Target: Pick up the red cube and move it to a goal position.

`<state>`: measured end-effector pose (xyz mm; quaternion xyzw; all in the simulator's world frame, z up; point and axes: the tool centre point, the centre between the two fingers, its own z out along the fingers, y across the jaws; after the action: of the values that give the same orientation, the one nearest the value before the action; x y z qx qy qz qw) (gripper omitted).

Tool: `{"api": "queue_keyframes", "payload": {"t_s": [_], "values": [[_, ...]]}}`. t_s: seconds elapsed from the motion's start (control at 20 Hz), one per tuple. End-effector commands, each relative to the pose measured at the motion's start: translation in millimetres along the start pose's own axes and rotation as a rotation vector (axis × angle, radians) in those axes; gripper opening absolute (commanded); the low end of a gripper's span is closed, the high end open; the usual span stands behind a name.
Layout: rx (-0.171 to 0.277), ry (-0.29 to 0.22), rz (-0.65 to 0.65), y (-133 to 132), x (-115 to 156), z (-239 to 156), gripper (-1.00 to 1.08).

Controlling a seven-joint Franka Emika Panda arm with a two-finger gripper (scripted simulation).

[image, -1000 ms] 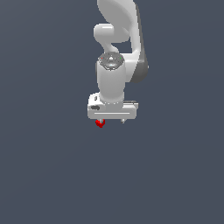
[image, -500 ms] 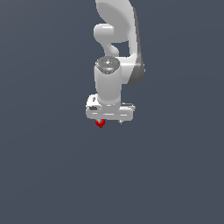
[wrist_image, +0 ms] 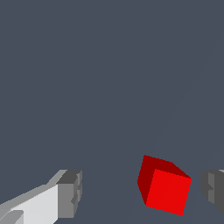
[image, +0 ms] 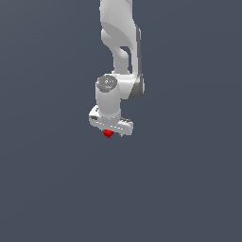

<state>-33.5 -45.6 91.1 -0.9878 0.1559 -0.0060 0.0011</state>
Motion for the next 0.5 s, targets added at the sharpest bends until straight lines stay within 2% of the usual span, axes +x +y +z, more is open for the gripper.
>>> {"api": "queue_keyframes", "payload": {"t_s": [0.0,0.45], "values": [[-0.003,-0.002,0.073,13.0,-9.6,19.1,1.00],[-0.008,-0.009,0.237,37.9,-34.3,63.0,1.00]]}}
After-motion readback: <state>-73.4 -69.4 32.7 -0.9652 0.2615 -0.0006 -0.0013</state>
